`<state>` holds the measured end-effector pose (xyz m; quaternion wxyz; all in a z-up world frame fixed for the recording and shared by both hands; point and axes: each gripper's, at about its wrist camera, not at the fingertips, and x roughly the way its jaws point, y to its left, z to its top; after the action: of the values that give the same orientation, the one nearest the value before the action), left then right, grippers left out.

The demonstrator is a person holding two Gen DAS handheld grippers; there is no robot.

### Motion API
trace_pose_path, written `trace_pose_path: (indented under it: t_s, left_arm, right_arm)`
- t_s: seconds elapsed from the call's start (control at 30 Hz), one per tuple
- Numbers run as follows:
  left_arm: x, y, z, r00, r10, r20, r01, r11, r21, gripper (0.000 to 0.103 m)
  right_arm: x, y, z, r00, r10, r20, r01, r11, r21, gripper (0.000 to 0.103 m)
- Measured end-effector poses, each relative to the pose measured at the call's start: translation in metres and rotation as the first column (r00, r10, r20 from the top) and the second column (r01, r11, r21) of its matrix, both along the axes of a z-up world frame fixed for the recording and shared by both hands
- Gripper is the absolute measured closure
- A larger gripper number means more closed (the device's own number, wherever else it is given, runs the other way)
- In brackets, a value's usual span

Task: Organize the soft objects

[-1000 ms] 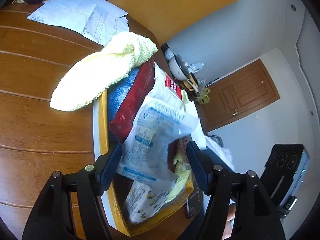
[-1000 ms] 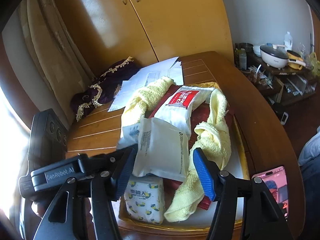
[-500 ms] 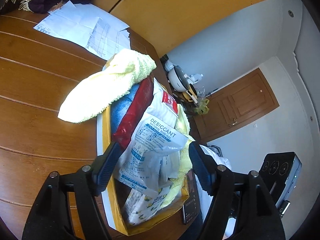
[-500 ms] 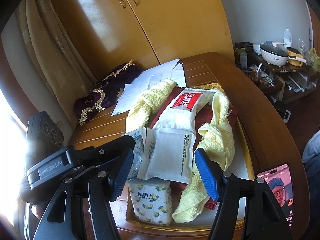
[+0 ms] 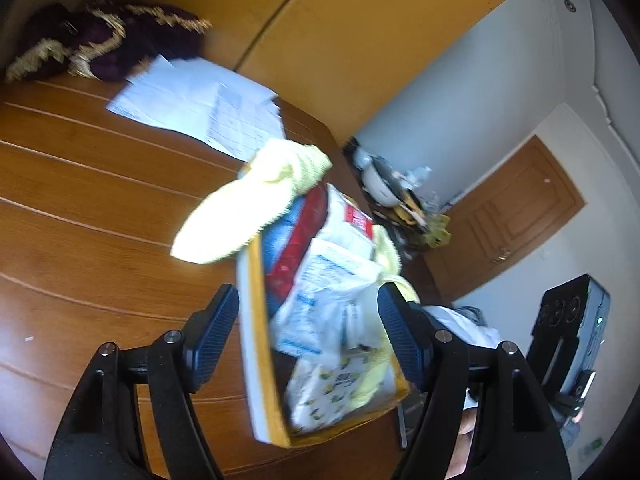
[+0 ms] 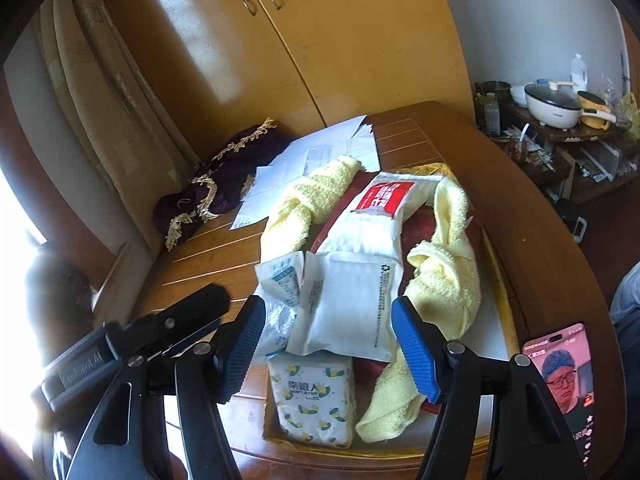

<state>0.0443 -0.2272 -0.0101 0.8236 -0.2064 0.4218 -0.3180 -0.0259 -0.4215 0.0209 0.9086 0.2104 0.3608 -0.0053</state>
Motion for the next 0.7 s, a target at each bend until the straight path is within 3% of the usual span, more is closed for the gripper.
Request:
trace_pose_path:
  t_s: [0.23,0.43,0.7]
  left_arm:
    - [-0.030,0.018,0.014,0.976,0.173,0.134,-0.194,0.967,0.166,0.031]
    - [-0.046,0.014,0.023,0.959,0.180,0.218,-0.231,0.944,0.237,0.031]
    - [-0.061,0.012,0.028,0.957,0.159,0.243,-0.225,0.936,0.271,0.031]
  right_arm:
    - [-0.001,0.009,-0.003,1.000,0.030,-0.009,-0.030,0.999,0.014,0.034]
    - [-0.008,0.013,0.000,0.999,0.033,-0.005,-0.033,0.999,0.006,0.034]
    - [-0.013,0.016,0.000,0.999,0.036,-0.012,-0.036,0.999,0.006,0.033]
